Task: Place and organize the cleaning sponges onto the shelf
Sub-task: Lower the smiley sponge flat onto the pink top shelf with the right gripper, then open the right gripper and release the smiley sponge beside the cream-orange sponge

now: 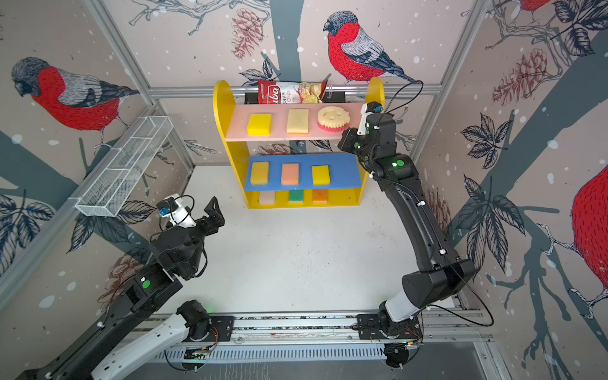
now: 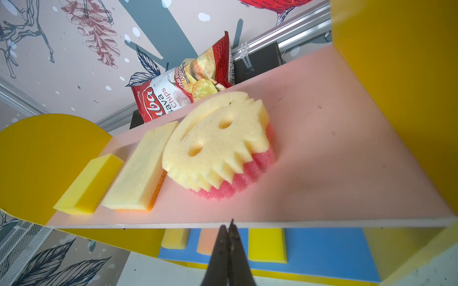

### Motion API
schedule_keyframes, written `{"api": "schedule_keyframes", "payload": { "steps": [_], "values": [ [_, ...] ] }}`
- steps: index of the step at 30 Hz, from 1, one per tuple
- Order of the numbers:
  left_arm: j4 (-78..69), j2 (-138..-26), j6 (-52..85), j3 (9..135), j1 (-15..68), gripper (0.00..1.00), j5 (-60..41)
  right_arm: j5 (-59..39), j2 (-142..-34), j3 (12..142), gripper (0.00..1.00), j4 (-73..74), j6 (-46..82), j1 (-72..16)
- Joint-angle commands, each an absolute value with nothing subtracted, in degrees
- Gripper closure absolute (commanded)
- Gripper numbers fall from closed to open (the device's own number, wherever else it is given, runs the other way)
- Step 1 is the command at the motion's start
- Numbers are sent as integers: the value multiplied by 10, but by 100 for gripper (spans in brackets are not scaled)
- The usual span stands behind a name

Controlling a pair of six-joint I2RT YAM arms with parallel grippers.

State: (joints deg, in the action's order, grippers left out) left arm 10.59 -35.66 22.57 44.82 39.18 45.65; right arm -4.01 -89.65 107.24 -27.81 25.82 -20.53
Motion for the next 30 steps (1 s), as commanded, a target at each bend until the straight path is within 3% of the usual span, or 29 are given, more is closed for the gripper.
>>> {"api": "schedule_keyframes", "payload": {
  "steps": [1,30],
  "values": [
    [105,-359,237,452,390,10,461,-71,-905,1077,100,-256,262,-205],
    [106,-367,235,456,390,10,465,-93,-981,1159,100,-263,270,-190]
  ]
}}
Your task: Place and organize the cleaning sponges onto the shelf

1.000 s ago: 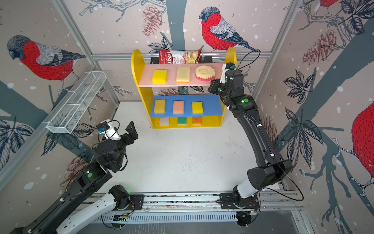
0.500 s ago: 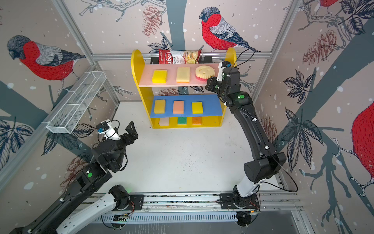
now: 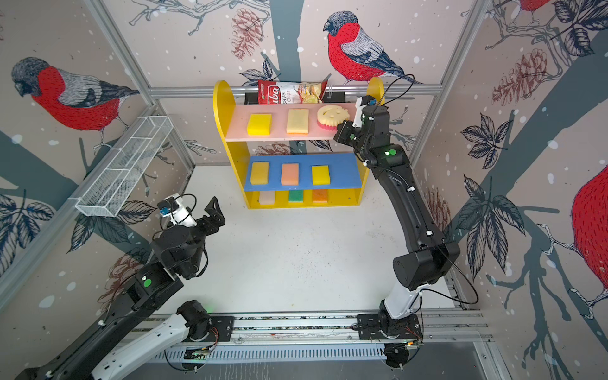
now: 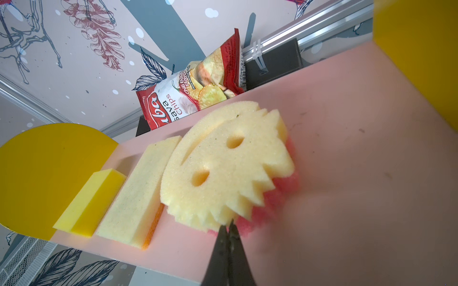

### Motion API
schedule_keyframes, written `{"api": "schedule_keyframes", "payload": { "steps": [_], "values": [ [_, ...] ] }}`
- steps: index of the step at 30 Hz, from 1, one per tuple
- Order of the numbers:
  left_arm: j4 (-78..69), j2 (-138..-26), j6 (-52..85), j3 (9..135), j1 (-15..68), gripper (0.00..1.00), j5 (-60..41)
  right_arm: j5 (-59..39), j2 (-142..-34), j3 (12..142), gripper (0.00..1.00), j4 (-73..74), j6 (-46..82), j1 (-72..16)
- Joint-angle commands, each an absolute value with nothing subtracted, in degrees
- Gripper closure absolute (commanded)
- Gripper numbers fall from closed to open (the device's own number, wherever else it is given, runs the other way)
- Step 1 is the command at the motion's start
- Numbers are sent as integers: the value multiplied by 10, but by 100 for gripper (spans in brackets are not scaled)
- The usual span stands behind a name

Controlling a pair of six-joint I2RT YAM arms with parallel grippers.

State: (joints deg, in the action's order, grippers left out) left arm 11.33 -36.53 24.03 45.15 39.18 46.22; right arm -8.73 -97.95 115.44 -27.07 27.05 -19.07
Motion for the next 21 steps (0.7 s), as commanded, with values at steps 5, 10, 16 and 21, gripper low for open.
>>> {"api": "schedule_keyframes", "payload": {
  "steps": [5,10,16,21],
  "values": [
    [104,-372,236,457,390,10,464,-86,-975,1157,100,-262,265,-190],
    [107,-372,235,461,390,10,465,-96,-954,1137,94,-254,257,-187],
    [110,-358,235,458,390,10,483,-48,-845,1016,64,-193,228,-175],
    [93,-362,223,454,390,9,478,39,-739,870,43,-113,211,-157]
  ]
}}
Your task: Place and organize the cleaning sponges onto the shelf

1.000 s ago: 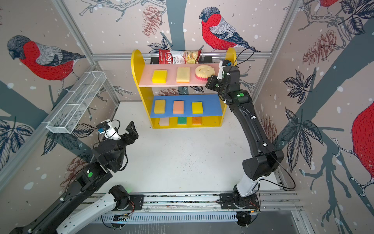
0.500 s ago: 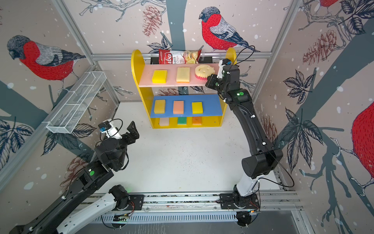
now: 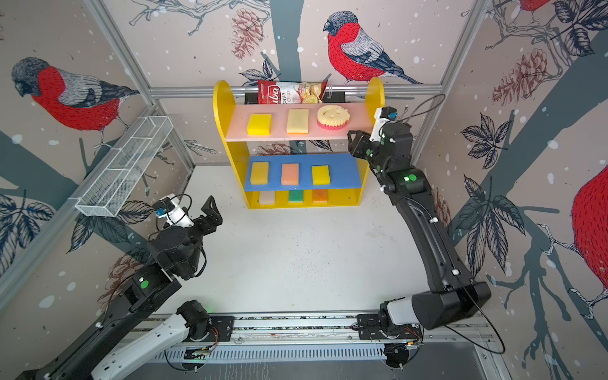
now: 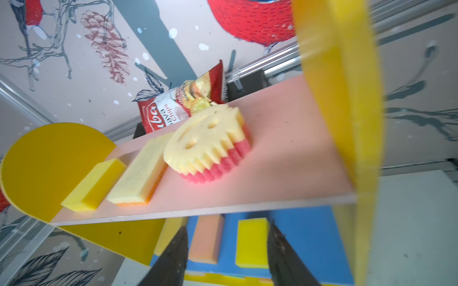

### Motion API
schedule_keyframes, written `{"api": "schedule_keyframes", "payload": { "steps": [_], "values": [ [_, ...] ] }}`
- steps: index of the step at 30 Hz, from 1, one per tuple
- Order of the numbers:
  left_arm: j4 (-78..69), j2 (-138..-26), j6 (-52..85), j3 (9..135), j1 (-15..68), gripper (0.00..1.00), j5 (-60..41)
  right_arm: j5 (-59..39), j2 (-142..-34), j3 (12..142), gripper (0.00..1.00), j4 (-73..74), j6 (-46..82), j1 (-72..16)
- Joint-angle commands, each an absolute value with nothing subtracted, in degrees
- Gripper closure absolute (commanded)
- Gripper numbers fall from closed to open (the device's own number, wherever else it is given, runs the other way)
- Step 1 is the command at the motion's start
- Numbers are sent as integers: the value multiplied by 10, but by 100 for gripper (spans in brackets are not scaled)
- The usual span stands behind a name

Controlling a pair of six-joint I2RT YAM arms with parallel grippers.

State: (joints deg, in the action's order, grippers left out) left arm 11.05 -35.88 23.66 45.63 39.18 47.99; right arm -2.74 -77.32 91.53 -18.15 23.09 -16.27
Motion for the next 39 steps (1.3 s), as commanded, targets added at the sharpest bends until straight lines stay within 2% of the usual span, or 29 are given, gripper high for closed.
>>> {"api": "schedule_keyframes", "payload": {
  "steps": [1,2,4,9,16,20,25,28,32,36,39],
  "values": [
    [89,-366,222,453,390,8,473,50,-721,833,36,-94,212,-151],
    [87,-371,222,453,390,7,470,54,-695,803,28,-77,211,-147],
    [86,-382,228,453,390,6,472,62,-661,735,0,-41,209,-138],
    [66,-405,225,449,390,2,498,74,-616,635,1,7,195,-119],
    [-127,-403,94,339,390,2,418,135,-586,543,1,80,171,-113],
    [-196,-408,84,297,390,1,448,174,-582,492,0,119,174,-110],
    [-342,-445,-36,231,390,2,451,184,-588,370,1,278,152,-97],
    [-439,-487,-92,186,390,2,441,141,-606,315,1,368,140,-79],
    [-582,-565,-133,135,389,1,486,114,-651,343,1,312,167,-58],
    [-705,-661,-147,111,379,2,540,86,-713,405,1,217,133,-48],
    [-766,-721,-151,107,366,2,557,87,-741,412,1,203,132,-45]
  ]
}}
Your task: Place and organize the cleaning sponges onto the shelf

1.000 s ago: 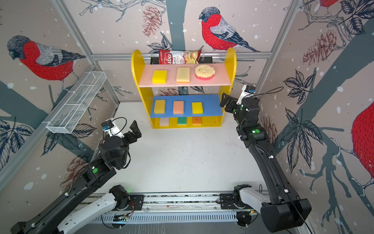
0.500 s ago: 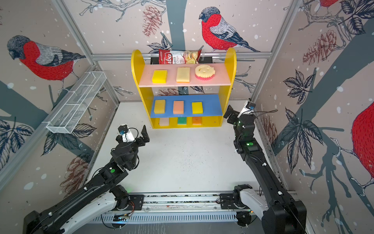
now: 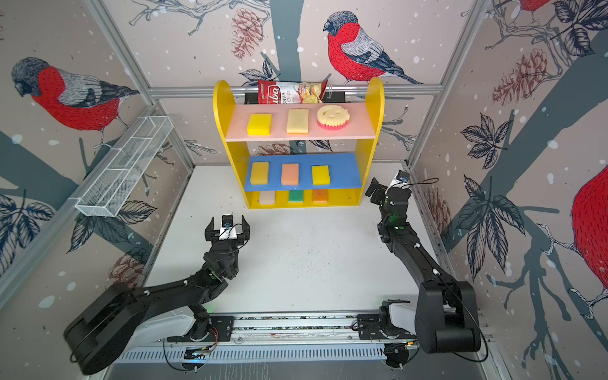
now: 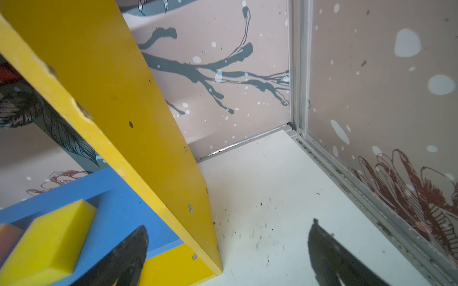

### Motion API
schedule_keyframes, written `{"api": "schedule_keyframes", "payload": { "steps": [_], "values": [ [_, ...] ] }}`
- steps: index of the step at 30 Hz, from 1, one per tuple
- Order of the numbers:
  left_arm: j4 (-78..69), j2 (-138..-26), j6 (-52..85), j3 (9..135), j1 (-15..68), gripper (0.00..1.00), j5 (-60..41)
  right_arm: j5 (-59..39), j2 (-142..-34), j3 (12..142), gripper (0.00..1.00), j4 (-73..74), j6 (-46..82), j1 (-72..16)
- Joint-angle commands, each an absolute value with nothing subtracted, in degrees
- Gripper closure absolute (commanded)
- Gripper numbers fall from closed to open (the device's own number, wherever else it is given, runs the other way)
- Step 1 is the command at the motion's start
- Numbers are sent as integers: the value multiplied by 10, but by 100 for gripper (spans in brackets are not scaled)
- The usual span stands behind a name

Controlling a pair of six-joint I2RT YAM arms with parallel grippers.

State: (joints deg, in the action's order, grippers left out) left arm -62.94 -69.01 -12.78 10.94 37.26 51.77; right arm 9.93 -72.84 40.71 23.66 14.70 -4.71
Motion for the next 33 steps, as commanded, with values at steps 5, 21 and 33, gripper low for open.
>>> {"api": "schedule_keyframes", "payload": {
  "steps": [5,21,33],
  "values": [
    [-817,-772,-195,110,343,1,488,123,-736,355,1,277,137,-46],
    [-687,-809,-35,129,201,1,373,195,-812,306,0,379,137,-57],
    [-506,-827,63,216,84,1,222,235,-867,325,1,452,142,-56]
  ]
}}
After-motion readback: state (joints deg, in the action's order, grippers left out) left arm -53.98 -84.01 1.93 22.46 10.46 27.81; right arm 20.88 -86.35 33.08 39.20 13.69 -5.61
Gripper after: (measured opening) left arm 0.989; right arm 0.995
